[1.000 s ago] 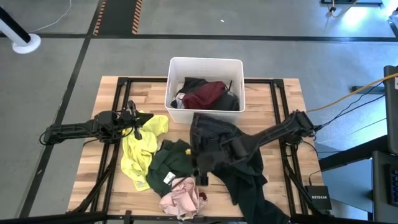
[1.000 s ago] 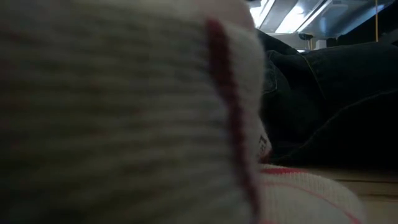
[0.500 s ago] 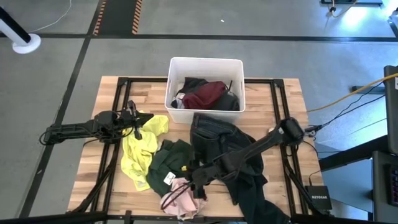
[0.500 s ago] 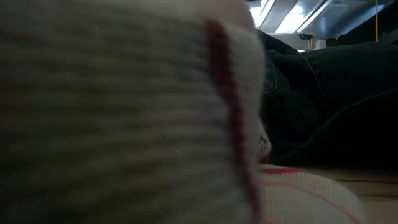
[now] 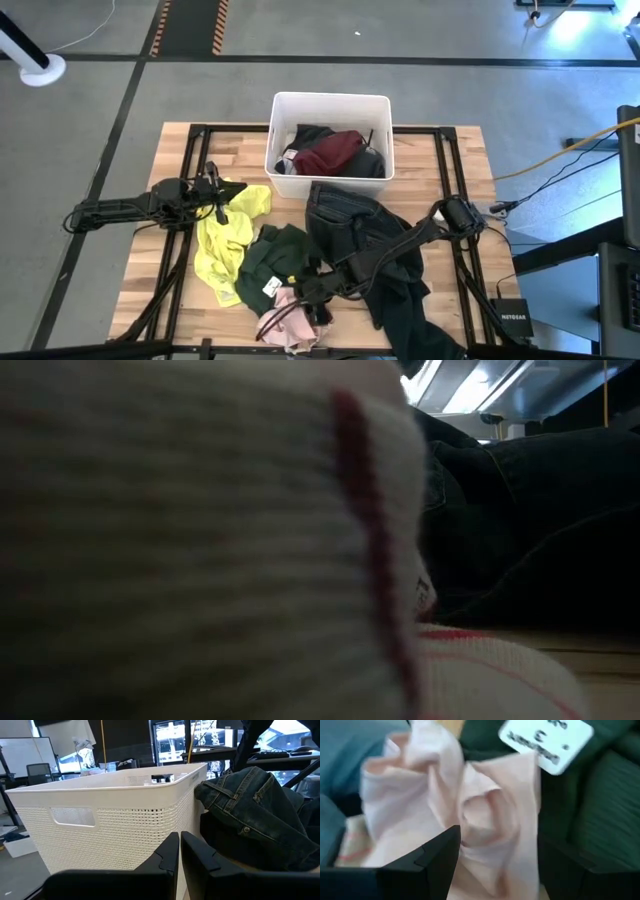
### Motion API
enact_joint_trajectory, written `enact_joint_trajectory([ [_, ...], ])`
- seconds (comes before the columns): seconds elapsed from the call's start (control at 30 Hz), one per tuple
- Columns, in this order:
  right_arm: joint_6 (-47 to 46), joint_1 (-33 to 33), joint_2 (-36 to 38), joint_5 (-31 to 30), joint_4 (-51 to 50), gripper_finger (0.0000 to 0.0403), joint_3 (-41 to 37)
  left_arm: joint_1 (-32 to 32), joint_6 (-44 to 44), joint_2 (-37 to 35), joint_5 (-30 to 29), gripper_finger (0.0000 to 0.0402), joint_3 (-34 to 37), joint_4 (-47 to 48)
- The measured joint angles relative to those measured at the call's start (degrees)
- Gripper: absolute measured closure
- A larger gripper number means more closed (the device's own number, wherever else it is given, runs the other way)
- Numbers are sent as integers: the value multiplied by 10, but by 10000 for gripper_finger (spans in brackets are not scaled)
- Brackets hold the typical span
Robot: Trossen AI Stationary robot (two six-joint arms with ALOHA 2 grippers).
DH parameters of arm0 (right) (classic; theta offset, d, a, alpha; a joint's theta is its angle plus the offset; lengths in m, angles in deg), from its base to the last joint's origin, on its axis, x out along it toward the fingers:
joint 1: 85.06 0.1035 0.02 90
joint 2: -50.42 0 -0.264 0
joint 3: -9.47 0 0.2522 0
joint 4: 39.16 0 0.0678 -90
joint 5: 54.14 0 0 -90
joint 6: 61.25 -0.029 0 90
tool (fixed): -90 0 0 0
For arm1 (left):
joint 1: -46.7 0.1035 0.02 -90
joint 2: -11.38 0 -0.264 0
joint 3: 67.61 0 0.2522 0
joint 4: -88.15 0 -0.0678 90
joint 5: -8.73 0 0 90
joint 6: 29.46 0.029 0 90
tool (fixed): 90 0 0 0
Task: Sort clothes
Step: Put the pink underwear into the white laundry organizer
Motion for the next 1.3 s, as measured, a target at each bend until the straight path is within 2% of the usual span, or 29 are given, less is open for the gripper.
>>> enact_joint_trajectory([
  [0.17, -3, 0, -17, 27, 22, 158, 1, 0, 0, 0, 0, 389, 0, 0],
  [0.3, -3, 0, -21, 29, 20, 196, 1, 0, 0, 0, 0, 389, 0, 0],
  [0.47, 1, 0, -22, 7, 20, 277, 1, 0, 0, 0, 0, 389, 0, 0],
  [0.6, 2, 0, -22, 1, 18, 363, 1, 0, 0, 0, 0, 389, 0, 0],
  [0.67, 5, 0, -21, 8, 17, 388, 1, 0, 0, 0, 0, 389, 0, 0],
  [0.87, 2, 4, -6, -15, -72, 367, 50, 0, 0, 0, 0, 389, 0, 0],
  [1.07, 16, 3, 0, -25, -245, 392, 171, 0, -6, 0, 0, 389, 0, 0],
  [1.3, 47, 3, -1, -114, -383, 375, 304, 0, -8, 0, 0, 389, 0, 0],
])
